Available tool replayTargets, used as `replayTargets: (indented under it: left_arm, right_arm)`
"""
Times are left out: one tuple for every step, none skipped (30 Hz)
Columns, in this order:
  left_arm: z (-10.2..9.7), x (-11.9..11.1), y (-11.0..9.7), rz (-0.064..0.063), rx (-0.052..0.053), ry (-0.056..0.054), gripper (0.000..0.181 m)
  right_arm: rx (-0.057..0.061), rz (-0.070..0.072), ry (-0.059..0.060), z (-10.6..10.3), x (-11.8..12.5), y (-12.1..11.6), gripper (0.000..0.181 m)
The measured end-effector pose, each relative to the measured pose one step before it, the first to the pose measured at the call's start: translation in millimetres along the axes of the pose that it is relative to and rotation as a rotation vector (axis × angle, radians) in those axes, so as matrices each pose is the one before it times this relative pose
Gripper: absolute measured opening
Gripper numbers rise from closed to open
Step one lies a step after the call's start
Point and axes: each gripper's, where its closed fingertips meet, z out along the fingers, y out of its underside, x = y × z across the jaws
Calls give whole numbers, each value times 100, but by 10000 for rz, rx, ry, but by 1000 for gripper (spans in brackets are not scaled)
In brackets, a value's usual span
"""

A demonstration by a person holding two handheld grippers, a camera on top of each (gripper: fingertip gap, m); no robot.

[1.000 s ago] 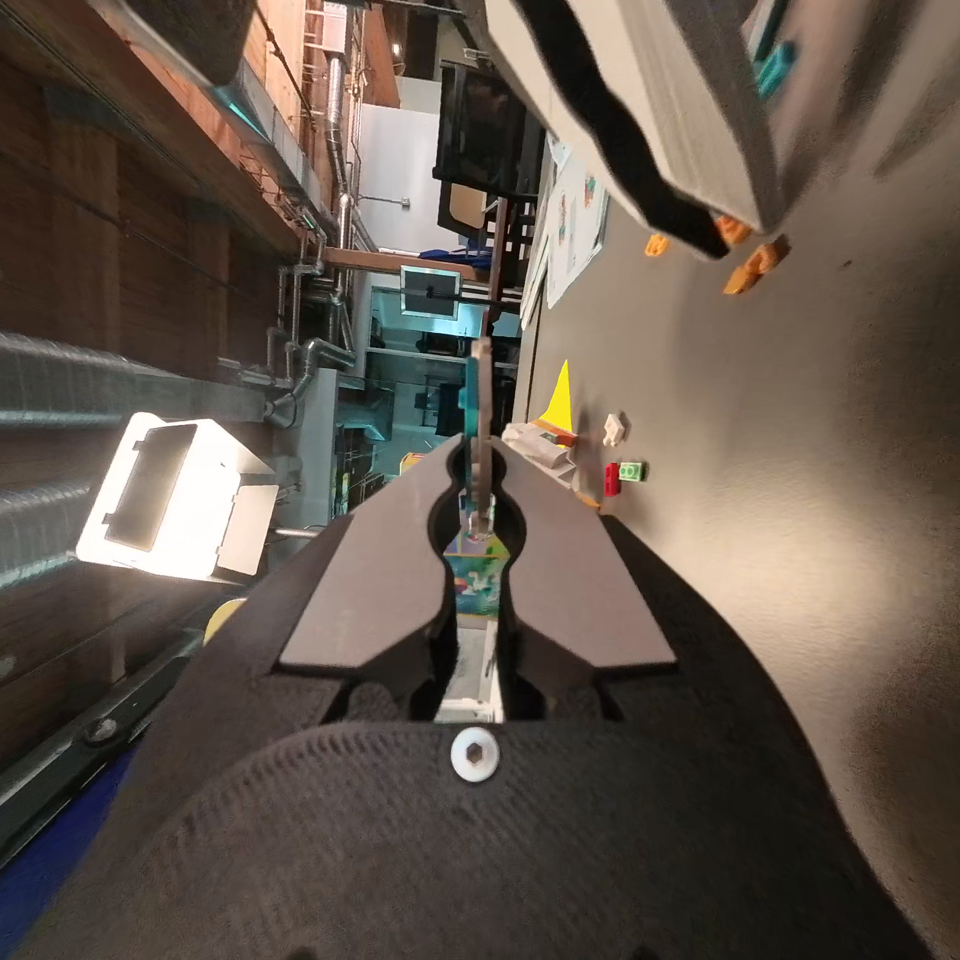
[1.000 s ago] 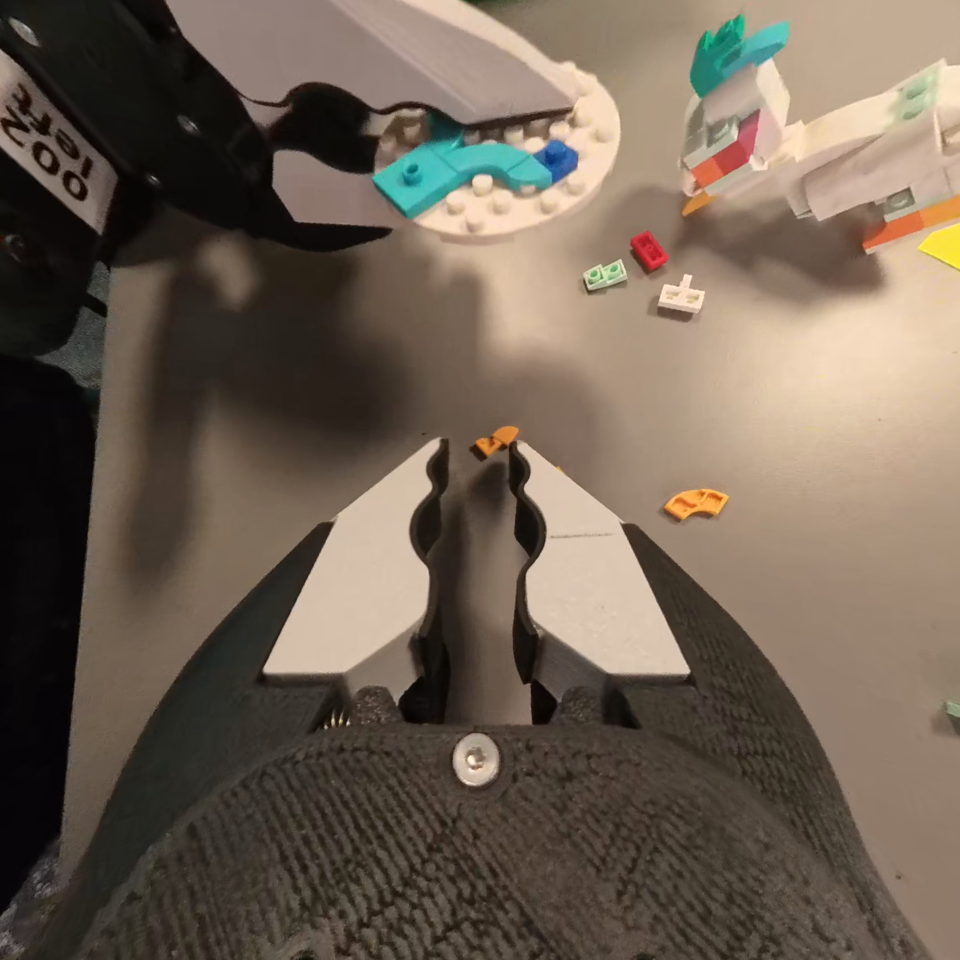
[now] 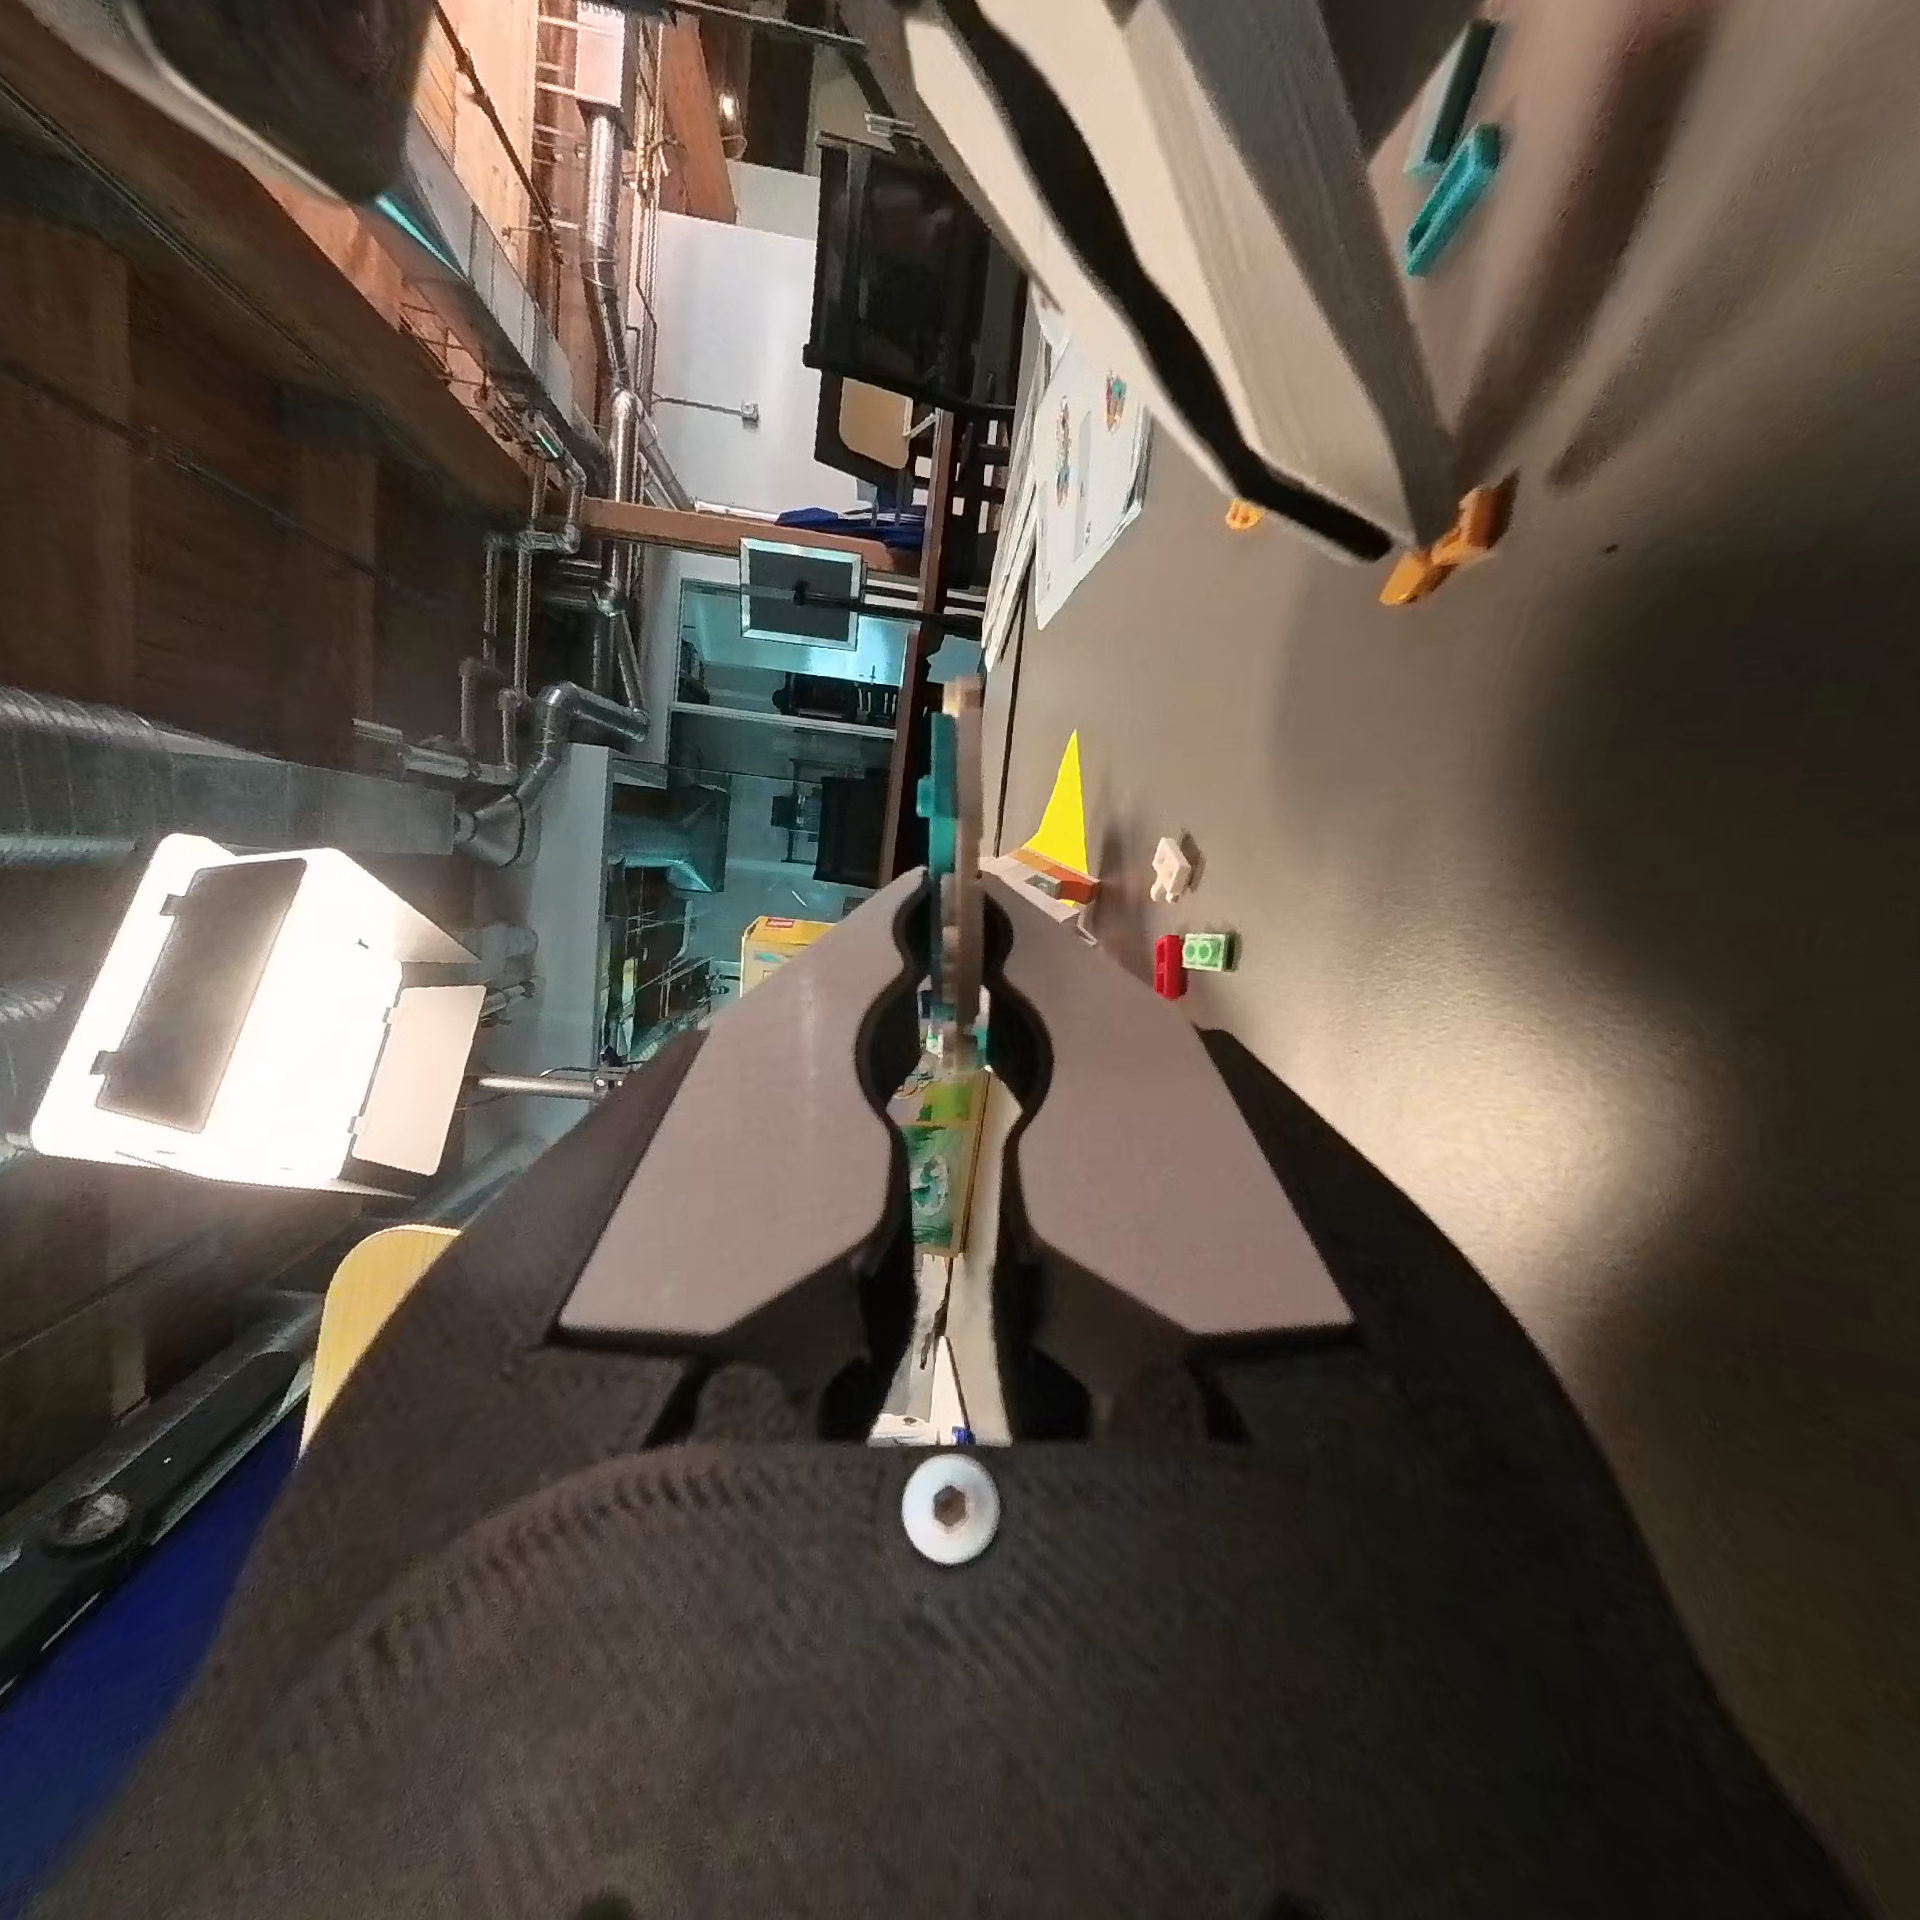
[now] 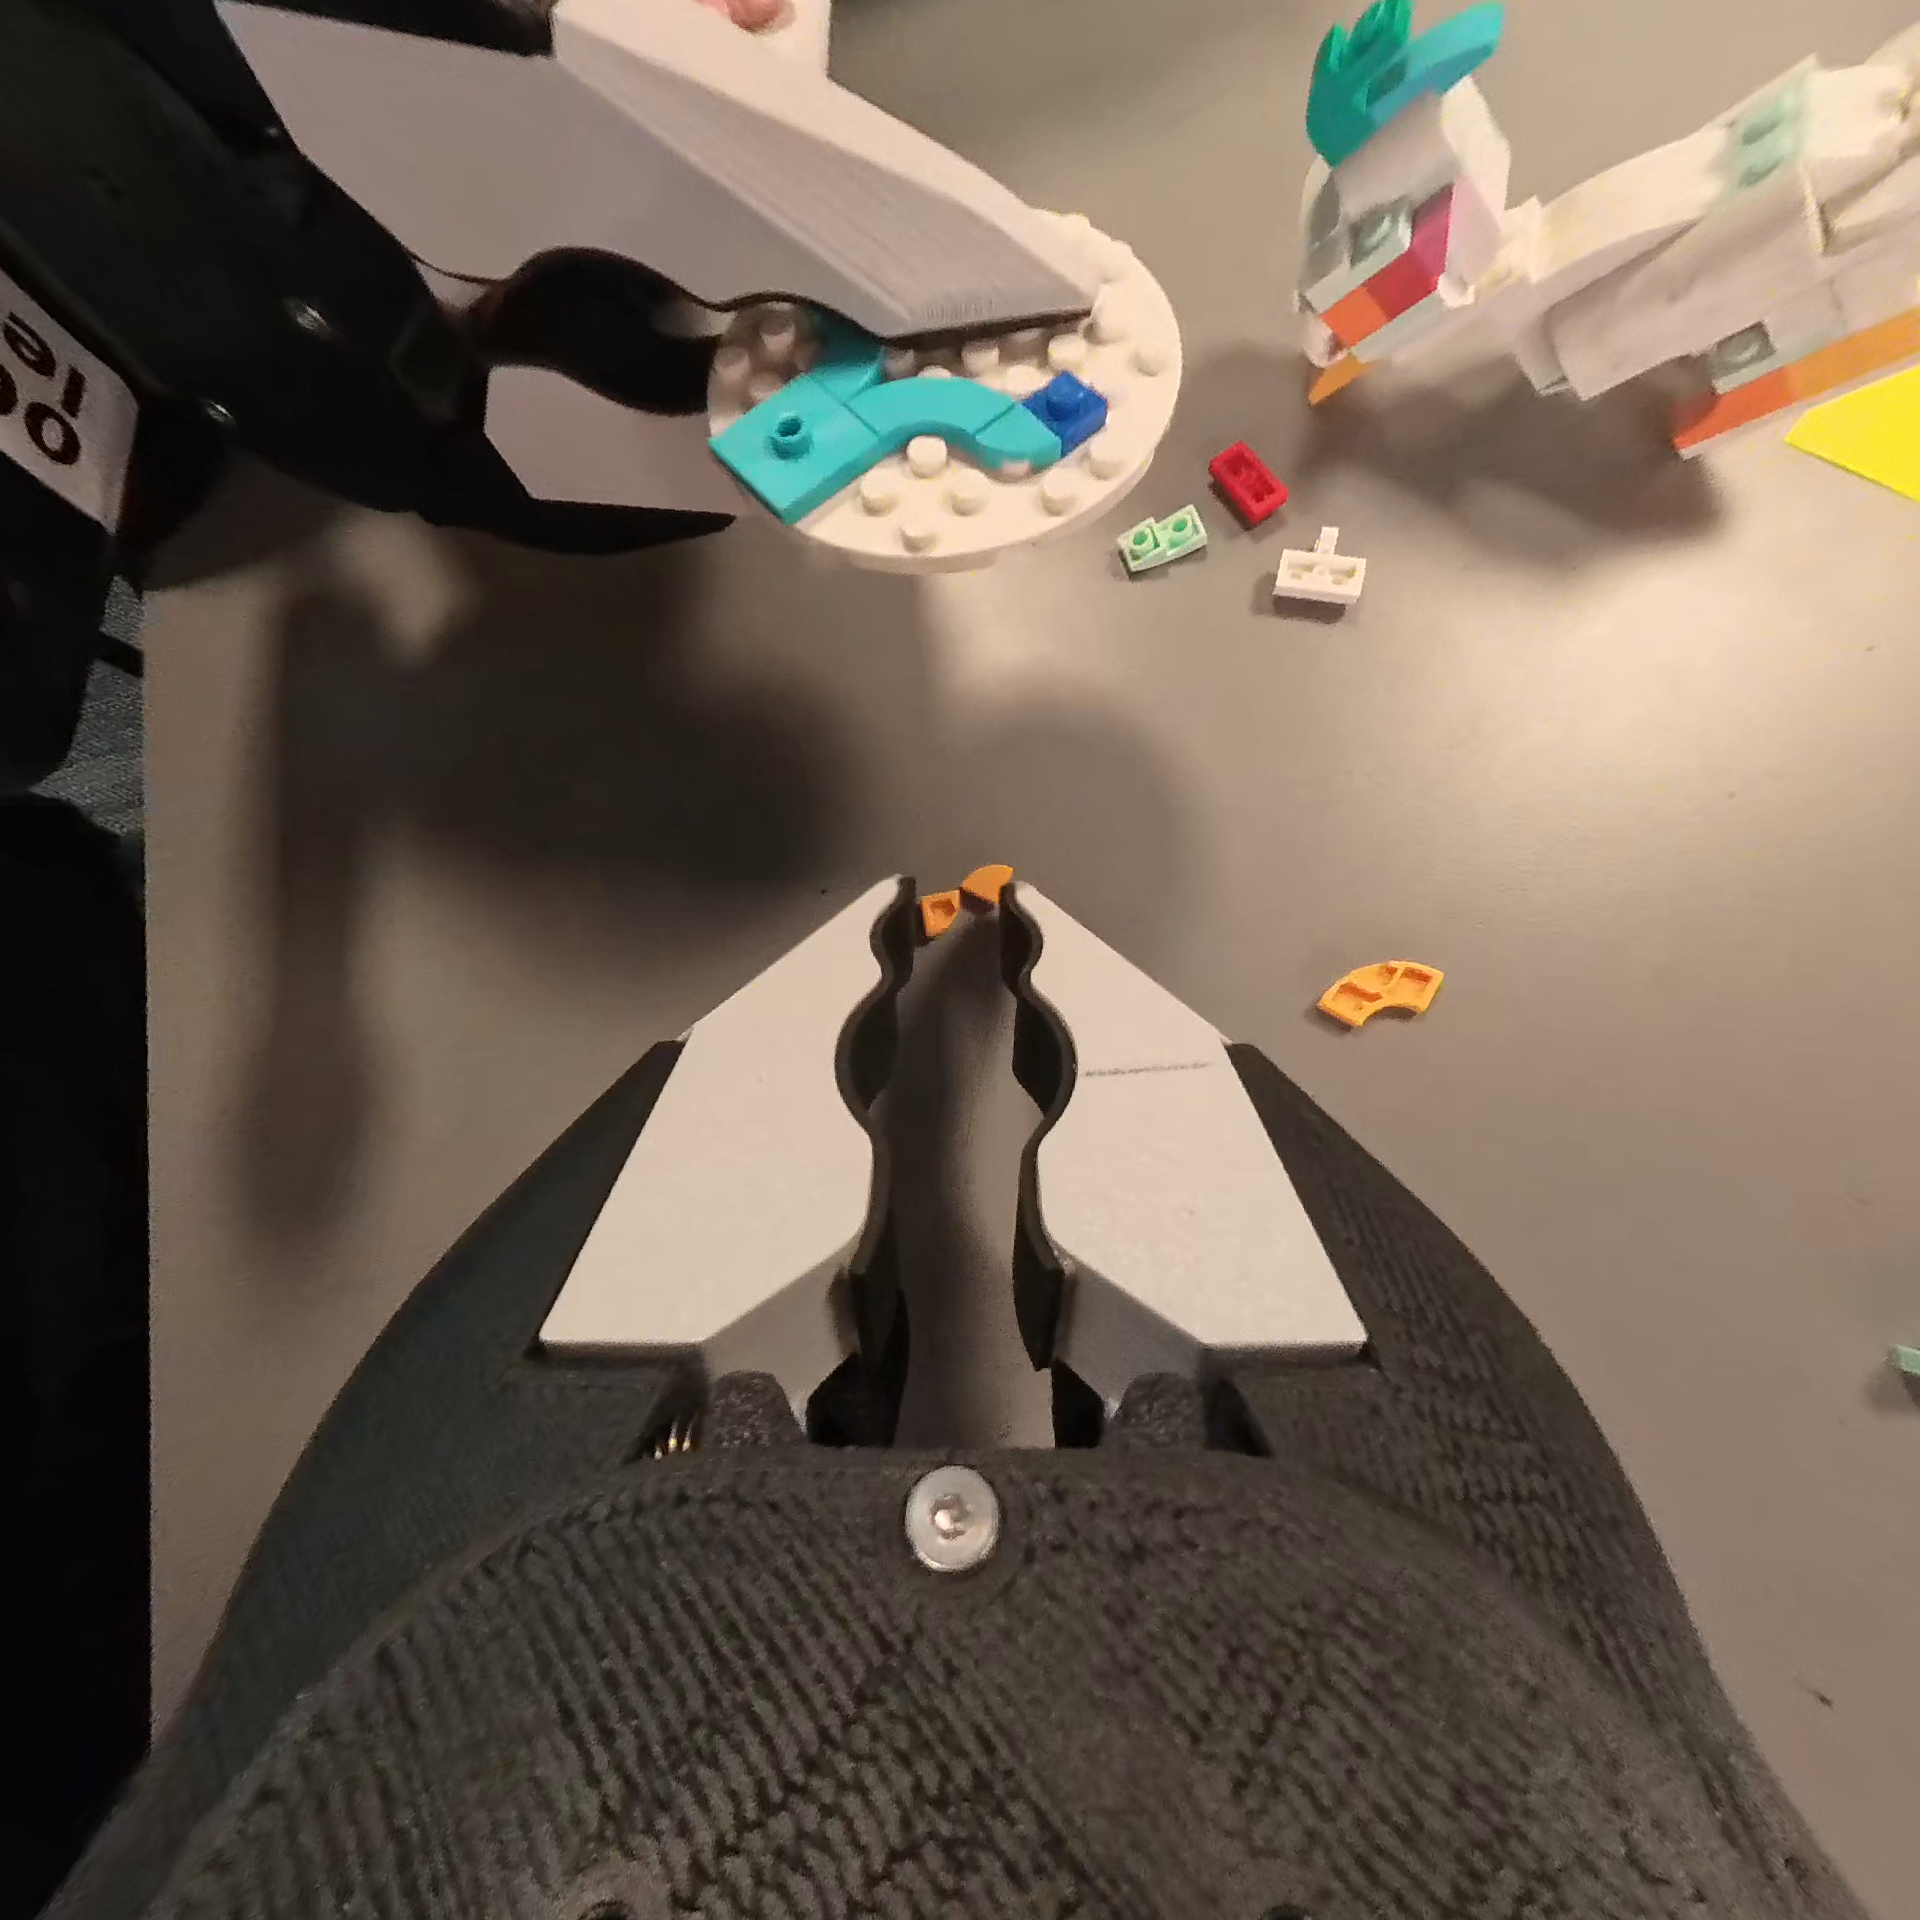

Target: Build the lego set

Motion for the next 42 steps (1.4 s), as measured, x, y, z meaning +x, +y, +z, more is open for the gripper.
replayTargets:
  left_arm:
    - [-3,-2,-23,5,9,0,4]
    - [-4,7,-21,0,7,4,4]
    - [3,12,-13,-3,2,6,4]
    - [3,18,-13,0,3,12,4]
    - [10,26,3,1,0,13,4]
    - [8,7,-2,4,-5,6,4]
    - [7,9,1,5,-6,2,4]
    - [-2,26,6,1,-3,12,4]
    - [11,40,-6,-4,-1,19,4]
    - [7,65,-21,-1,4,23,4]
    - [15,76,-50,17,11,31,4]
    - [18,106,-53,34,11,32,4]
    - [25,100,-47,48,7,35,4]
    - [26,99,-44,47,6,27,4]
    - [24,66,-43,29,8,24,4]
    - [15,58,-45,10,14,23,4]
    - [1,17,-37,-7,12,6,4]
    - [0,17,-1,-8,0,8,4]
    - [3,12,26,1,-10,3,4]
    - [4,6,15,6,-9,1,4]
    - [-3,12,10,6,-6,5,4]
    - [0,17,-3,9,-3,2,4]
    - [4,22,-15,20,-1,3,4]
    - [7,40,-26,27,1,11,4]
    - [8,53,-18,28,3,15,4]
    - [1,27,-35,24,6,0,4]
    - [-3,19,-44,17,18,-2,4]
    - [-2,15,-41,8,22,-1,4]
    - [-7,-7,-38,12,13,-16,4]
    - [-6,-38,-64,25,25,-47,4]
    - [-15,-23,-95,29,39,-36,4]
    - [-2,43,-111,23,37,0,4]
    - [24,92,-95,26,30,24,4]
    - [38,155,-70,46,17,45,4]
    - [68,155,-45,53,3,51,4]
    - [73,136,-1,37,-14,39,4]
    - [71,57,39,10,-37,15,4]
    - [71,7,95,-24,-51,1,4]
    - [46,-86,154,-44,-75,-39,4]
    - [47,-188,225,-59,-106,-88,4]
    - [30,-289,298,-78,-133,-131,4]
    - [31,-320,329,-87,-146,-136,4]
  right_arm:
    - [-30,40,-1,81,1,19,14]
    - [-2,34,-22,66,-32,-27,14]
    - [10,17,-25,58,-58,-64,14]
    - [-13,9,-2,63,-15,-25,14]
    - [-33,-12,8,77,-22,-4,14]
    - [-57,-39,13,88,-22,49,13]
    - [-40,-58,30,84,-18,32,12]
    - [0,-47,22,66,-25,-23,11]
    - [1,-26,-4,43,-61,-17,10]
    - [13,-16,13,32,-18,-19,10]
    - [14,-14,21,31,3,-20,9]
    - [18,-4,1,19,-25,-12,9]
    - [25,-1,-13,30,-46,-28,9]
    - [30,-12,-3,39,-54,-37,9]
    - [27,-29,-6,53,-53,-33,9]
    - [13,-42,9,31,-36,-13,8]
    - [2,-58,18,25,-22,2,8]
    - [21,-50,21,26,5,-17,7]
    - [30,-22,-2,22,-28,-22,6]
    - [44,-16,-9,28,-24,-13,6]
    - [51,-1,-12,7,-13,-15,6]
    - [61,6,-20,0,-2,-6,6]
    - [79,41,-55,-15,-10,-1,6]
    - [72,72,-77,-56,-29,21,6]
    - [99,19,-20,-134,18,-28,6]
    - [193,-73,81,-255,104,-193,5]
    - [205,-100,100,-352,122,-230,5]
    - [203,-140,61,-395,82,-229,5]
    - [229,-206,63,-427,91,-236,0]
    - [241,-210,75,-409,122,-216,0]
    - [169,-189,-42,-371,-33,-71,0]
    - [132,-89,57,-317,121,44,0]
    - [87,-17,58,-266,163,163,0]
    - [62,-2,-25,-209,68,228,0]
    - [30,37,-21,-154,93,241,0]
    - [35,12,-30,-112,48,183,0]
    - [27,-12,-44,-45,-6,123,0]
    - [-4,-4,-7,-3,7,65,0]
    - [6,-36,-22,74,-64,-17,1]
    - [31,-55,-33,142,-126,-71,2]
    - [20,-57,-42,210,-195,-55,3]
    - [-32,-69,-54,294,-250,12,5]
